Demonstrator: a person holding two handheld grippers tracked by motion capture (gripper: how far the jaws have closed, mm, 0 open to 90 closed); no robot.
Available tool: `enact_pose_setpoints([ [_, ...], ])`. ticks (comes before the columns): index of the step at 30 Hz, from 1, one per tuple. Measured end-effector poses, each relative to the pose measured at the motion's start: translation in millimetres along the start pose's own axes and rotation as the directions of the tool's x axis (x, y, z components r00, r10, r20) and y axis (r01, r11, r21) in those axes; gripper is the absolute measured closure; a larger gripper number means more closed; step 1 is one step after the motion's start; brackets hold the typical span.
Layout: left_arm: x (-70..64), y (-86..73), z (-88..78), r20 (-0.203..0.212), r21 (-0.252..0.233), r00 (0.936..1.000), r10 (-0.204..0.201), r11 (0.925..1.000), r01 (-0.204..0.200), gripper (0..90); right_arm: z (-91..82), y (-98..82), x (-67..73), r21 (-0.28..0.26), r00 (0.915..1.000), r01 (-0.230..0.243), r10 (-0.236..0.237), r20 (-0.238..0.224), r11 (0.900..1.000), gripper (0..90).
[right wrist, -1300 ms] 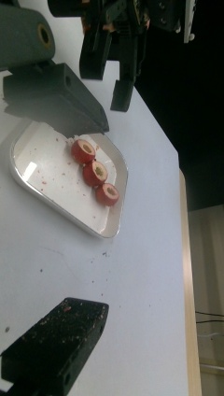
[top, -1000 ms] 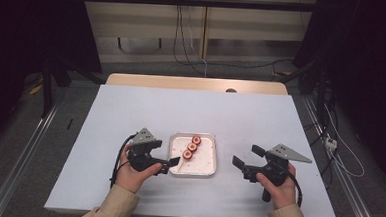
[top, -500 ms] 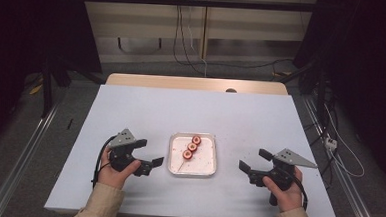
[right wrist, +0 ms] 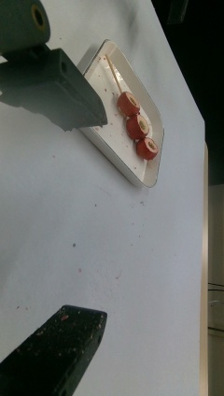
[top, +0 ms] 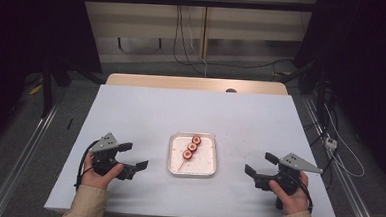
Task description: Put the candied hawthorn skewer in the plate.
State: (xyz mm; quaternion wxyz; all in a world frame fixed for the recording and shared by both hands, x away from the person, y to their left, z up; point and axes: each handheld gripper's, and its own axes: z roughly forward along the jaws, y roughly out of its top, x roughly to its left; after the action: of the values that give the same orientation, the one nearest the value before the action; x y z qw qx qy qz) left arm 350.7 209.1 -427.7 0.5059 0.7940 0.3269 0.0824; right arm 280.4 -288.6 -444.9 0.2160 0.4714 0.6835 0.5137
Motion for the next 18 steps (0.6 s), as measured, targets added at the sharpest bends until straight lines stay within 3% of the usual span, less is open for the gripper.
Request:
enact_pose_setpoints([
  [11,11.0,-10.0,-10.7,-0.001,-0.023,0.9999,-0.013,0.9996,0.012,6.0,-5.8,-4.8,-6.7,0.003,0.9995,0.02,-0.02,0.023,1.0,5.5],
  [18,14.7,-14.3,-13.7,-0.001,-0.022,1.0,0.007,0.9997,-0.007,6.0,-8.6,-8.0,-10.2,-0.003,0.9995,0.016,-0.016,0.027,1.0,5.5],
])
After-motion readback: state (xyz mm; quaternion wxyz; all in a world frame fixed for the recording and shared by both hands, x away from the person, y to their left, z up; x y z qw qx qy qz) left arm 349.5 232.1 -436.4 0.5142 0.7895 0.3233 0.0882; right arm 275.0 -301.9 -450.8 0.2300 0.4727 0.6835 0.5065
